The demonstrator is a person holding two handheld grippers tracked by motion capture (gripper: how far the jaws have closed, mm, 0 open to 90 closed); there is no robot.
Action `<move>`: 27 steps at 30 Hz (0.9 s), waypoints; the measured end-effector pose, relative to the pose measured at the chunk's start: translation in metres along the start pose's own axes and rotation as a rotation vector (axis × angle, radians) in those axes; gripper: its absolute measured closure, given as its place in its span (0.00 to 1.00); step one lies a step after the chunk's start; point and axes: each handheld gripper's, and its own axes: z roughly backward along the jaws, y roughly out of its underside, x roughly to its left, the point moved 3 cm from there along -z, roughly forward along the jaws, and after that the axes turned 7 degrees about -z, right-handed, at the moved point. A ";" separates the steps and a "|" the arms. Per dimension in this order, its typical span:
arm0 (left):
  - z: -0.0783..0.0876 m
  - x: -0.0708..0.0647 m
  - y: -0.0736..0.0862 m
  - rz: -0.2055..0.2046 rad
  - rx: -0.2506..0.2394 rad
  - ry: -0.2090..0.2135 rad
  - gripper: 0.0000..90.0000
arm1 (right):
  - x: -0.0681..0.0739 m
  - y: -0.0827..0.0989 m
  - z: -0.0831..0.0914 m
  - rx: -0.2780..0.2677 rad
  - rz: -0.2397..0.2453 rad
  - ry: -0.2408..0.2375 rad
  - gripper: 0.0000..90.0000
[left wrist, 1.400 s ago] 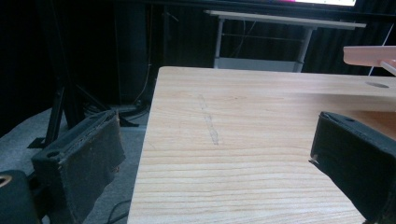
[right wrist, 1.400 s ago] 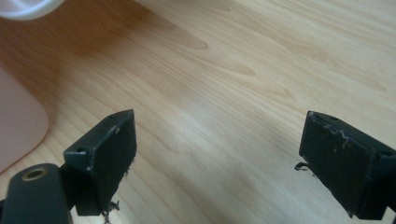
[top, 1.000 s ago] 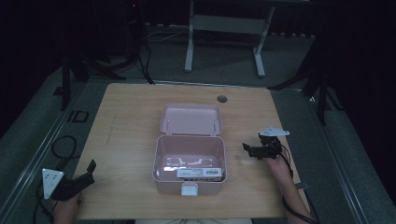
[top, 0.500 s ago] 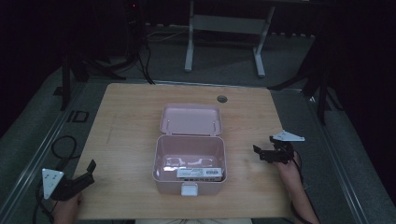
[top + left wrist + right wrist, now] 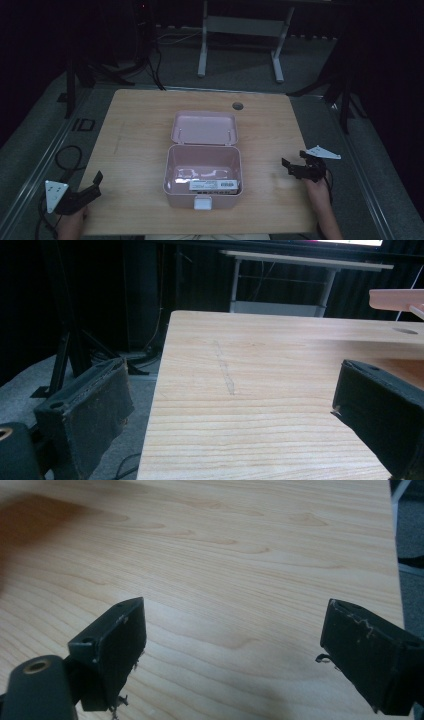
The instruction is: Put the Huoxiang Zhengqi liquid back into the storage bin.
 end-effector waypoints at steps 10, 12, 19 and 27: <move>0.000 0.000 0.000 -0.003 -0.002 0.004 0.03 | -0.011 0.003 0.007 -0.038 -0.060 0.010 0.12; 0.000 0.000 0.000 -0.003 -0.002 0.004 0.03 | -0.013 0.004 0.007 -0.038 -0.065 0.028 0.12; 0.000 0.000 0.000 0.000 -0.003 0.003 0.03 | -0.021 0.005 0.010 -0.058 -0.098 0.037 0.12; 0.001 0.000 0.000 0.001 -0.004 0.004 0.03 | -0.026 0.009 0.008 -0.034 -0.101 0.047 0.12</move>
